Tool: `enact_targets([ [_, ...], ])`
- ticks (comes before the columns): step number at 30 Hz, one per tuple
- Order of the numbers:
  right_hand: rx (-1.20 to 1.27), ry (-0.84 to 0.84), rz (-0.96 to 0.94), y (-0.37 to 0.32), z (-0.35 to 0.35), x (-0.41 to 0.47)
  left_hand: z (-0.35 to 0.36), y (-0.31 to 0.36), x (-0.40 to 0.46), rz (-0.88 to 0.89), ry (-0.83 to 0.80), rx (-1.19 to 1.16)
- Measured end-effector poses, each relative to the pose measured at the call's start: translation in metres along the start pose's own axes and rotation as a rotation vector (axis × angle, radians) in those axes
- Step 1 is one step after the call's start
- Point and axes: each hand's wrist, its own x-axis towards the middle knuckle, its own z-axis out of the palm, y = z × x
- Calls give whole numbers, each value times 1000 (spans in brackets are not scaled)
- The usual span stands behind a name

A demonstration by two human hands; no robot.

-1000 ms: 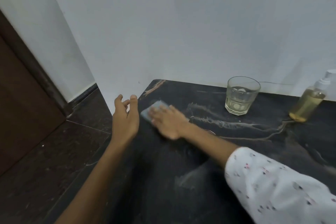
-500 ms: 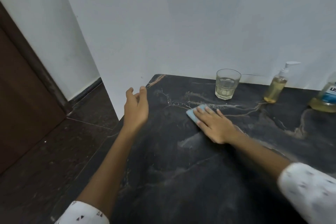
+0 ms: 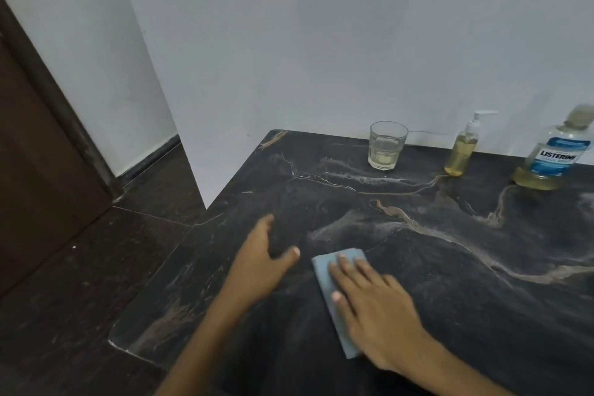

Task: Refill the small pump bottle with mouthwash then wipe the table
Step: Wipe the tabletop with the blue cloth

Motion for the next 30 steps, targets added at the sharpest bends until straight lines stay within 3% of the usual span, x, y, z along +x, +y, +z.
enact_targets([
  [4, 332, -300, -91, 49, -35, -25, 34, 0, -47, 217, -454, 160],
  [8, 197, -388, -167, 56, -22, -43, 53, -6, -49, 270, -663, 437],
  [11, -72, -194, -168, 50, -8, -37, 53, -11, -36, 309, -621, 549],
  [13, -94, -75, -125, 47, -13, -13, 52, -14, -18, 307, -546, 602],
  [20, 9, -104, -68, 65, 6, 156, 49, -15, 117, 238, -210, 816],
  [27, 227, -95, -31, 83, 8, 272, 49, -14, 222, 114, -184, 833],
  [30, 206, -76, -26, 91, 11, 292, 51, -18, 242, 119, -164, 821],
])
